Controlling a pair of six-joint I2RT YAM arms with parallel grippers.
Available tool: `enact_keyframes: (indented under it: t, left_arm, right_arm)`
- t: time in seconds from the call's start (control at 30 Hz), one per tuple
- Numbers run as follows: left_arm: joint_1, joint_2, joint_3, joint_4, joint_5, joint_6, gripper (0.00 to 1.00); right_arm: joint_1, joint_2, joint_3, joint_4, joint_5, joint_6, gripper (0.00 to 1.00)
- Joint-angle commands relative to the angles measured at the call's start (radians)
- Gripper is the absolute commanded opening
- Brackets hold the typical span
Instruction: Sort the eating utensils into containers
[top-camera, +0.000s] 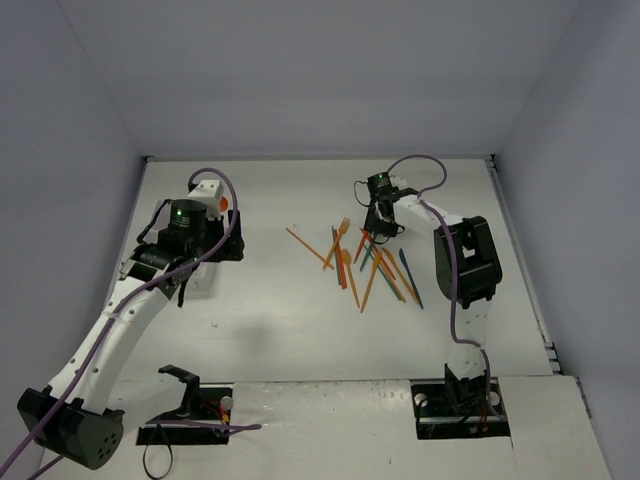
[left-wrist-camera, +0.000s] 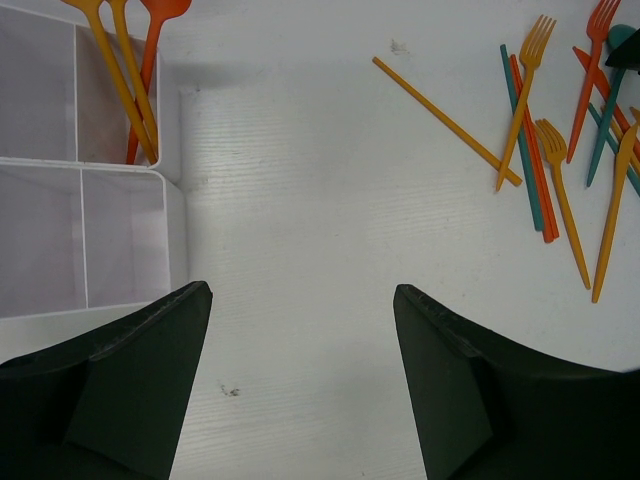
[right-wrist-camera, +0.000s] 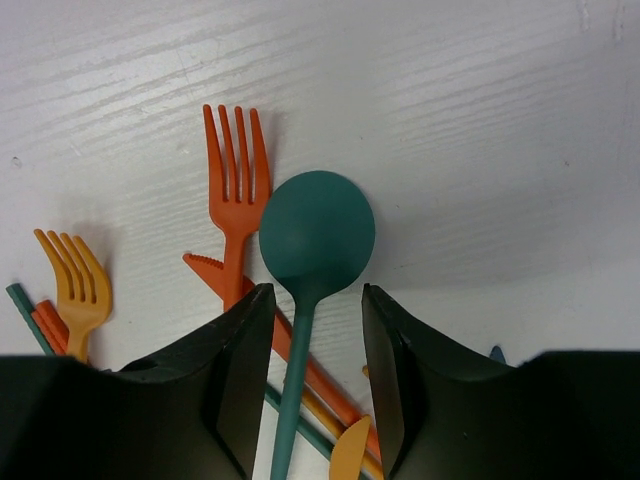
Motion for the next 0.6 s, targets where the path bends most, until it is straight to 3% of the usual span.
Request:
enact_keyframes:
  t: [0.0,0.17,0.33,0.57]
  left_arm:
    - [-0.007,0.003,0.039,0.031,0.003,-0.005,0.71]
    - [-0.008,0.009,0.042,0.03,0.031,-0.004,0.71]
    - [-0.013,0.007,0.058,0.028,0.044,-0.006,0.71]
    - [-0.016,0.012,0.14,0.031,0.132,-0.04,0.71]
  right_arm:
    - [0.008,-0.036,-0.006,-0.001,0.012,0.026,0.37]
    - [0.008,-0.014,-0.017,0.008,0.014,0.033,0.29]
    - [0.006,-0.022,-0.016,0.013,0.04,0.013,0.1]
    - [0.034,-0.167,0.0,0.02,0.088,-0.109,0.0]
